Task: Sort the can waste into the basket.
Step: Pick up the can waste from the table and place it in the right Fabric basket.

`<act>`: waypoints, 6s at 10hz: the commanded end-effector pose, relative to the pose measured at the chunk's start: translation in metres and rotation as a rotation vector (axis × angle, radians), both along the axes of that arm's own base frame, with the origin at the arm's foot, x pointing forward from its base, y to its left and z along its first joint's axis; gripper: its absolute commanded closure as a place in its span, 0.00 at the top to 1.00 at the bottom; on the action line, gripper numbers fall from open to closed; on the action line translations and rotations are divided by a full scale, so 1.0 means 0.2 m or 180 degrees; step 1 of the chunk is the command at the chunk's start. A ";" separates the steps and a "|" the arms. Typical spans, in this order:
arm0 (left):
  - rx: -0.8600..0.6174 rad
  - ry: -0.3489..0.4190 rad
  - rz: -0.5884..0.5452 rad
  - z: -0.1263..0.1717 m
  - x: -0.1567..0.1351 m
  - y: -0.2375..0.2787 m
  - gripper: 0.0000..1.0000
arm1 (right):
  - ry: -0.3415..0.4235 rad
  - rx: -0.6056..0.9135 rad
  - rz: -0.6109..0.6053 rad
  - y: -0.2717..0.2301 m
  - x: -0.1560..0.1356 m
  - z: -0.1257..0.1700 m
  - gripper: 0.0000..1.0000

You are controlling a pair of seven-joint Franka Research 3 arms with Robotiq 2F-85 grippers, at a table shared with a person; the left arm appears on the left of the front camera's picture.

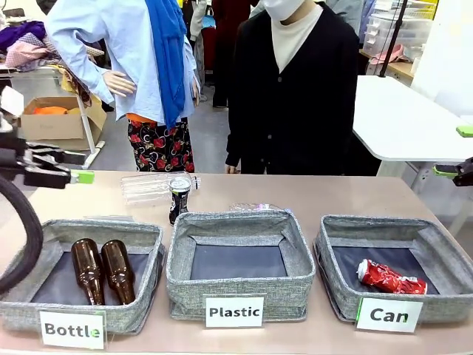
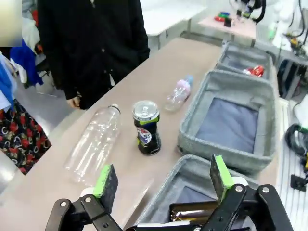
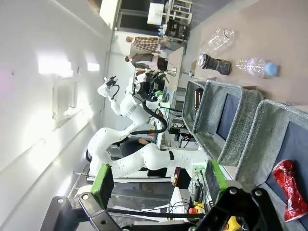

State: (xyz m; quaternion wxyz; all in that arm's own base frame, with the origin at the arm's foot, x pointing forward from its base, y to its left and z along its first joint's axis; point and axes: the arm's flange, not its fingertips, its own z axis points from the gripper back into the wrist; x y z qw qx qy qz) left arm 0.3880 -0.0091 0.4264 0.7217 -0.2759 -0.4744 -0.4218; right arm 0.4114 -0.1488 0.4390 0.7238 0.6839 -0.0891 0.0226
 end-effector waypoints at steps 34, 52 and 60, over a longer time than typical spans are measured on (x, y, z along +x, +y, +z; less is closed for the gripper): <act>-0.0840 -0.0868 0.0397 -0.10 -0.45 1.15 1.00 | -0.0001 0.0032 0.0007 0.00 -0.01 0.01 1.00; 0.1043 0.0195 -0.0773 -0.43 0.73 -0.66 1.00 | -0.0001 0.0032 0.0007 0.00 -0.01 0.01 1.00; 0.0718 0.0455 -0.0990 -0.60 0.91 -0.76 1.00 | -0.0001 0.0032 0.0007 0.00 -0.01 0.01 1.00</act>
